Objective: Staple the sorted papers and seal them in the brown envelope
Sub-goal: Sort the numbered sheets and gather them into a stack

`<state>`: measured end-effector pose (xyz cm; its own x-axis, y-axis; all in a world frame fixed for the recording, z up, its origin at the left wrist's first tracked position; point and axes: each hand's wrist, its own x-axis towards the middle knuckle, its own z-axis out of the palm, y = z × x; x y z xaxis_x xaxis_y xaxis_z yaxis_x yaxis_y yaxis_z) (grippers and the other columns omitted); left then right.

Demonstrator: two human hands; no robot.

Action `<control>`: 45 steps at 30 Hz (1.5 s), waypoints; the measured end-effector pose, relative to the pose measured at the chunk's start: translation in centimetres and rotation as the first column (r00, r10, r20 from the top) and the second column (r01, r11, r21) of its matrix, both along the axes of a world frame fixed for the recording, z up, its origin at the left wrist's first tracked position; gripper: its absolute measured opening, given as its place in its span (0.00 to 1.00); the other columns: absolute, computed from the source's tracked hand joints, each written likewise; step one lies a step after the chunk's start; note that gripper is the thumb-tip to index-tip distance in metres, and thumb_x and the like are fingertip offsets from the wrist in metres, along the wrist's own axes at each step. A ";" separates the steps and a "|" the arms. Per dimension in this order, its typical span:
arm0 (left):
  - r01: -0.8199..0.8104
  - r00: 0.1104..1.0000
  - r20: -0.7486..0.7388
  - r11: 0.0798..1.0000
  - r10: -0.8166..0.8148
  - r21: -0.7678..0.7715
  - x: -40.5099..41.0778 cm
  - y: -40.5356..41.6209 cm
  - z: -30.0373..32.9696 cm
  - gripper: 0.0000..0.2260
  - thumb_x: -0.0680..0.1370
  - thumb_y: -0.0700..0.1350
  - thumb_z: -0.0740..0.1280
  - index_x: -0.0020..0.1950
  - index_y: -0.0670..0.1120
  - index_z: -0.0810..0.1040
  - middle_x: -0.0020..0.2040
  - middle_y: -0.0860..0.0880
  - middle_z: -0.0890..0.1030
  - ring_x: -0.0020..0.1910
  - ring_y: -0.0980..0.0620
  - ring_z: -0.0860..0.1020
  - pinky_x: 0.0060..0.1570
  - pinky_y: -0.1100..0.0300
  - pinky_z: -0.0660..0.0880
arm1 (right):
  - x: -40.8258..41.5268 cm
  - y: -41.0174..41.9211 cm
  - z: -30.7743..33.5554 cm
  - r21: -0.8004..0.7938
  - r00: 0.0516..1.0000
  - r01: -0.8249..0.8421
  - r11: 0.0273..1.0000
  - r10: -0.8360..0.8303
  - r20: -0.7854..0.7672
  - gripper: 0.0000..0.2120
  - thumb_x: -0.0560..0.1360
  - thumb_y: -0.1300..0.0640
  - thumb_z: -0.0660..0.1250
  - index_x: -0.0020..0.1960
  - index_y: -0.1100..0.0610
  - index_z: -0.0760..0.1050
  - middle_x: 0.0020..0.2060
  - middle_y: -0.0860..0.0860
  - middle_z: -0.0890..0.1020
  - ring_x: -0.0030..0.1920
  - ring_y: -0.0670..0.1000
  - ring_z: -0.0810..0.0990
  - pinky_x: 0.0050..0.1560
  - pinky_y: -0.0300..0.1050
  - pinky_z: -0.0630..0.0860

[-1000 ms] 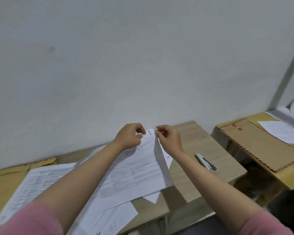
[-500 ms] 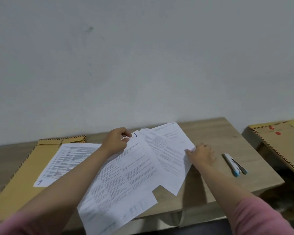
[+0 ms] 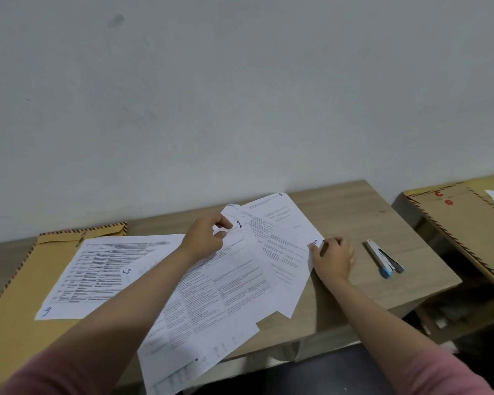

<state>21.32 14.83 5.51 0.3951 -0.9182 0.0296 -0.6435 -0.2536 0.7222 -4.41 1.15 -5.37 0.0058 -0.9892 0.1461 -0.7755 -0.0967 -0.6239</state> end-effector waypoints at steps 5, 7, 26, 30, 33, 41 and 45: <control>0.018 1.000 -0.014 1.000 -0.018 0.004 -0.2 -0.1 -0.2 0.11 0.75 0.36 0.66 0.47 0.52 0.78 0.48 0.58 0.79 0.50 0.55 0.74 0.50 0.61 0.67 | 0.0 0.1 0.3 0.020 0.999 0.016 1.000 -0.017 0.037 0.13 0.71 0.51 0.71 0.47 0.61 0.77 0.52 0.58 0.74 0.57 0.60 0.69 0.61 0.54 0.63; 0.020 1.000 -0.021 1.000 -0.020 -0.004 -0.5 0.0 -0.2 0.11 0.75 0.35 0.66 0.47 0.52 0.78 0.47 0.58 0.79 0.51 0.55 0.75 0.50 0.62 0.68 | -0.1 0.1 0.3 0.036 0.999 0.018 0.999 -0.020 0.046 0.13 0.71 0.51 0.71 0.47 0.60 0.77 0.52 0.58 0.74 0.57 0.60 0.69 0.62 0.54 0.62; 0.006 0.992 -0.126 0.988 -0.026 -0.156 -4.8 -0.9 0.5 0.14 0.75 0.34 0.66 0.46 0.53 0.81 0.47 0.60 0.81 0.46 0.65 0.77 0.47 0.75 0.67 | 0.7 2.9 7.3 0.015 0.688 -0.020 1.000 0.003 0.725 0.06 0.72 0.60 0.70 0.49 0.54 0.78 0.41 0.47 0.82 0.44 0.49 0.81 0.43 0.38 0.77; 0.032 0.984 -0.161 0.962 -0.078 -0.270 -5.9 -1.7 3.0 0.12 0.75 0.36 0.68 0.46 0.54 0.82 0.44 0.60 0.82 0.37 0.66 0.76 0.43 0.75 0.70 | 1.1 2.4 11.4 -0.178 0.699 -0.163 0.970 0.241 0.674 0.08 0.74 0.62 0.67 0.52 0.55 0.81 0.41 0.44 0.82 0.39 0.36 0.79 0.39 0.27 0.73; 0.035 0.978 -0.178 0.926 -0.109 -0.375 -6.7 -2.3 5.1 0.14 0.75 0.33 0.68 0.43 0.54 0.83 0.43 0.59 0.83 0.36 0.65 0.77 0.43 0.72 0.73 | 1.4 2.2 14.2 -0.250 0.688 -0.289 0.924 0.382 0.617 0.10 0.75 0.63 0.66 0.54 0.55 0.80 0.43 0.43 0.82 0.43 0.33 0.79 0.43 0.27 0.74; 0.183 0.983 0.081 0.797 -0.166 -0.575 -7.1 -2.8 8.5 0.11 0.73 0.31 0.67 0.48 0.44 0.84 0.44 0.52 0.84 0.45 0.56 0.82 0.48 0.55 0.80 | 2.1 2.6 19.0 -0.315 0.553 -0.479 0.819 0.560 0.617 0.13 0.77 0.66 0.62 0.56 0.54 0.78 0.50 0.46 0.82 0.50 0.35 0.79 0.52 0.29 0.73; 0.249 0.964 0.231 0.752 -0.132 -0.610 -7.1 -2.9 8.3 0.10 0.74 0.32 0.67 0.50 0.44 0.83 0.54 0.50 0.80 0.47 0.53 0.82 0.46 0.52 0.81 | 2.1 3.7 20.1 -0.348 0.472 -0.503 0.791 0.589 0.656 0.13 0.74 0.64 0.67 0.57 0.53 0.77 0.45 0.45 0.83 0.45 0.39 0.80 0.47 0.32 0.75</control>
<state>14.26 11.91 13.80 0.1492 -0.7233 0.6742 -0.7507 0.3609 0.5534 -2.33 4.88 14.77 0.3944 -0.8036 0.4458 0.1339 -0.4297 -0.8930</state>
